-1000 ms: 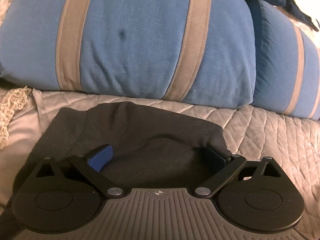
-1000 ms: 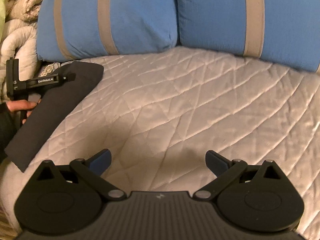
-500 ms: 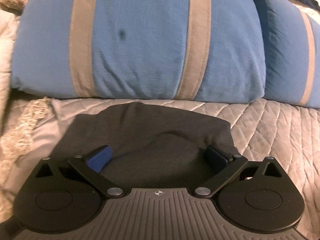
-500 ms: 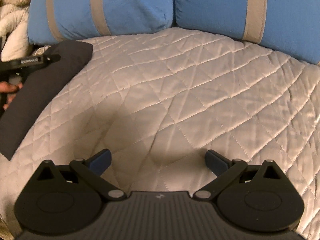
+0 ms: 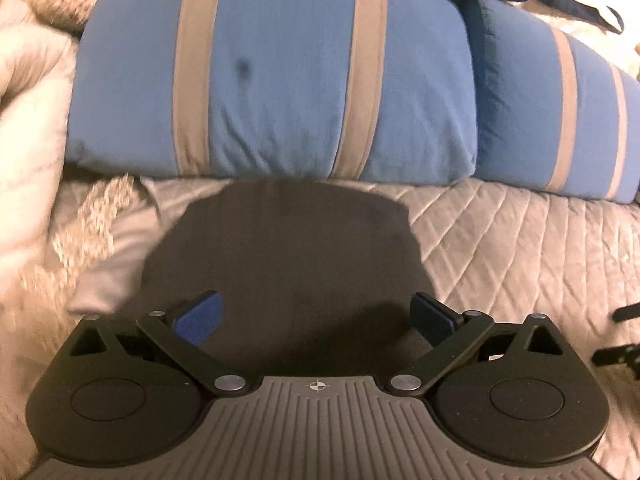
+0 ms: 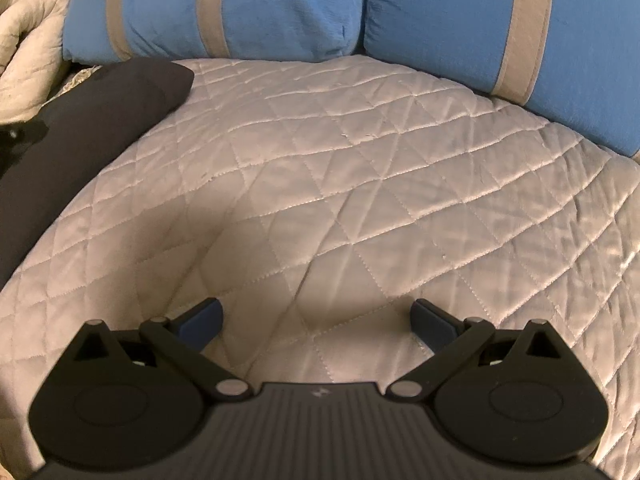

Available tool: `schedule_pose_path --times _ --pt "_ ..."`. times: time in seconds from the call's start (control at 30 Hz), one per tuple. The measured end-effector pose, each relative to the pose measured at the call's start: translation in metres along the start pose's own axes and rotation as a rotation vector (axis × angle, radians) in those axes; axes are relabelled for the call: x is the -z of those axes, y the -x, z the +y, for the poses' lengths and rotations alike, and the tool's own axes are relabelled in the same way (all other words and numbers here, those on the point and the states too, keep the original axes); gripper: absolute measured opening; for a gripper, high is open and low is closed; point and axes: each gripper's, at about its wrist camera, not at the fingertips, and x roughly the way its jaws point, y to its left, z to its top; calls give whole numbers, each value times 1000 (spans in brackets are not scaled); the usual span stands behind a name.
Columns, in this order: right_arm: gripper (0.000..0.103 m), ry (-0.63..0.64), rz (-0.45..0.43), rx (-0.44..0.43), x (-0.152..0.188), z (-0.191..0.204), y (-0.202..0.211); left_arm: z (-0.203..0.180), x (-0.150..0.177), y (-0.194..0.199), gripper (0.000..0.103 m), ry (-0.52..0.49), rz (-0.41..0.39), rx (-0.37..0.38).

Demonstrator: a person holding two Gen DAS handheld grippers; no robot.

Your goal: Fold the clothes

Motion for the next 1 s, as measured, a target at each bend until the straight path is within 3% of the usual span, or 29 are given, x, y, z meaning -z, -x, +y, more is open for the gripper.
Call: schedule_pose_path --times 0.17,0.6,0.7,0.83,1.0 --pt "102 0 3 6 0 0 0 21 27 -26 103 168 -70 15" --pt "102 -12 15 18 -3 -3 0 12 28 -27 103 154 -43 -61" --pt "102 -21 22 29 -3 -4 2 3 33 -11 103 170 -56 -111" --pt "103 -39 34 45 -1 -8 5 -6 47 18 103 208 -73 -113" --pt "103 -87 51 61 2 -18 9 -16 62 44 103 111 -12 -100"
